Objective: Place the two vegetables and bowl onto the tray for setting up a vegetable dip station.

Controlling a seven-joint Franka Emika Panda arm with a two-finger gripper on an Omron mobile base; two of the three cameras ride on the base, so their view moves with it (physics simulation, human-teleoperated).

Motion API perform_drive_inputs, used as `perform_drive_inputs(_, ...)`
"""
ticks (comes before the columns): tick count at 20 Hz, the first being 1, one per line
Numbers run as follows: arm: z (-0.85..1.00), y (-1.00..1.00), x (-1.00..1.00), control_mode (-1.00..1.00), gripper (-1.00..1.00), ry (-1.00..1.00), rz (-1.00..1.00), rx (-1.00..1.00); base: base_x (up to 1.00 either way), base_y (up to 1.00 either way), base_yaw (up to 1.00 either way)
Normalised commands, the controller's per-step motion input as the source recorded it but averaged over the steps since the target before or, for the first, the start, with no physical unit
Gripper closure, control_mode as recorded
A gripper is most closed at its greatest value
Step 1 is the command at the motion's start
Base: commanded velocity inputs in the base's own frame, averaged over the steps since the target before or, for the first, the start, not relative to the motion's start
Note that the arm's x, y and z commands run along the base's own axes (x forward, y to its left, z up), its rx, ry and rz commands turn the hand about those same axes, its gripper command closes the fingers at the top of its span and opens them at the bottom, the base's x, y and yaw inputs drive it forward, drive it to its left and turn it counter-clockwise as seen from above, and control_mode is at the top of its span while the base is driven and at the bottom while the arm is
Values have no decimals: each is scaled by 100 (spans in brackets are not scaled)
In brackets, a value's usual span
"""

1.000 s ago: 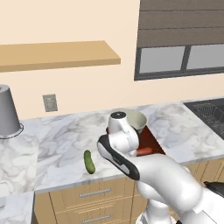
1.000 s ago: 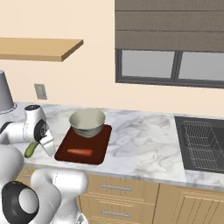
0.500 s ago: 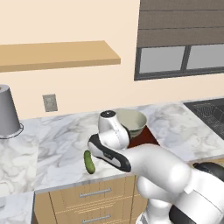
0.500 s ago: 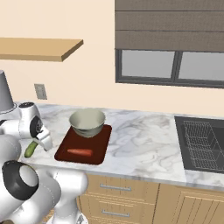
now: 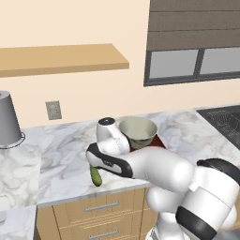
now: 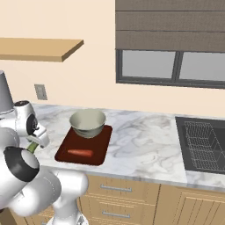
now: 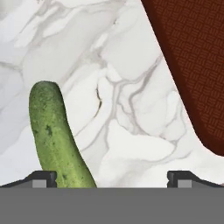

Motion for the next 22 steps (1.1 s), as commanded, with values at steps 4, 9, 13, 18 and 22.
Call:
perform_drive_inputs(4,-2,27,7,-100,-100,0,8,0,0,0,0)
perform_drive_inputs(9,-8,21,10,-100,-100,0,6,0,0,0,0)
perform_drive_inputs(13,-14,13,3,-100,-100,0,3,2,0,0,0)
perform_drive_inputs(18,-17,10,2,-100,-100,1,3,3,0,0,0)
perform_drive_inputs(22,-16,6,5,-100,-100,4,3,2,0,0,0)
